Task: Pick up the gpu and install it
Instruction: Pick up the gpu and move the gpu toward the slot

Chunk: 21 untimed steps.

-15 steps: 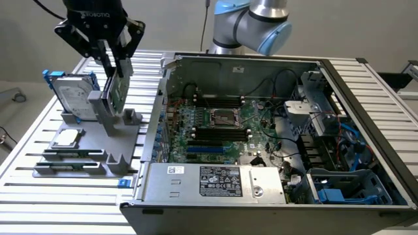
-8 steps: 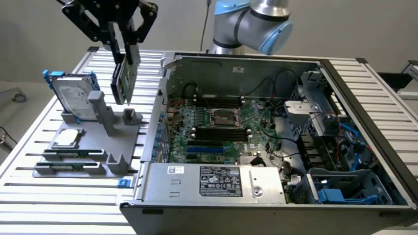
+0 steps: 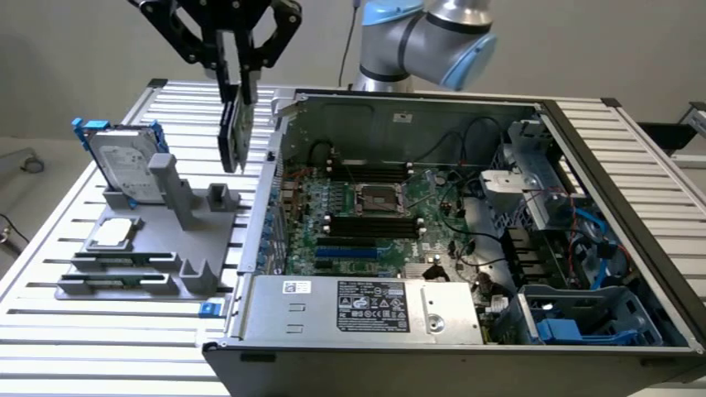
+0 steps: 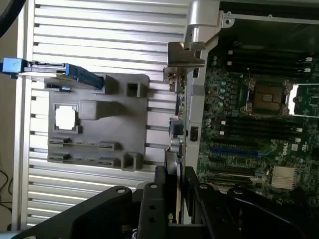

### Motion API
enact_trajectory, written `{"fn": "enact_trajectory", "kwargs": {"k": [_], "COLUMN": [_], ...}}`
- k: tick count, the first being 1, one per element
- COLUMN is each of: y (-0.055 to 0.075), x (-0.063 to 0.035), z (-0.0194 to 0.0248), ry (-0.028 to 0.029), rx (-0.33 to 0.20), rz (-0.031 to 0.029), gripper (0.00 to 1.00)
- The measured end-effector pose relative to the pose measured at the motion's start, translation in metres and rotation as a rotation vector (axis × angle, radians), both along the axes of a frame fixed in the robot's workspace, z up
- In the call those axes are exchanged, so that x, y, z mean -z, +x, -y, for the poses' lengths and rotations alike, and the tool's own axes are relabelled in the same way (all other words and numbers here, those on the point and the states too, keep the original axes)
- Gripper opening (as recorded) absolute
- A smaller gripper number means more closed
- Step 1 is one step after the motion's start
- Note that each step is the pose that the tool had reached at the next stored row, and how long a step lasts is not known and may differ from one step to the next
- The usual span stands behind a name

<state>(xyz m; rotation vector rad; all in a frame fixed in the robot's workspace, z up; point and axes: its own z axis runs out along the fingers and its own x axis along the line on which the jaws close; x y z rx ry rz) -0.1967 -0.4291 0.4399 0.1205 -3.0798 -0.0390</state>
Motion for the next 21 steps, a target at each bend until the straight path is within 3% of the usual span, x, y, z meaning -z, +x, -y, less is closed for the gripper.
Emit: {"fn": "enact_trajectory", "kwargs": {"k": [5,9,14,21], "y": [0.023,0.039,0.061,0.093], "x": [0.0006,0.0030,0.0091,0.0209], "z": [0.0000,0.0000,-0.0009,-0.0039], "ry": [-0.0002,-0.0003,-0.0003,-0.0003], "rx": [0.000,0.000,0.000,0.001], "rz": [-0.0196,-0.0295,-0.0364,-0.0389], "gripper": [0.27,0.27,0.27,0.27]}}
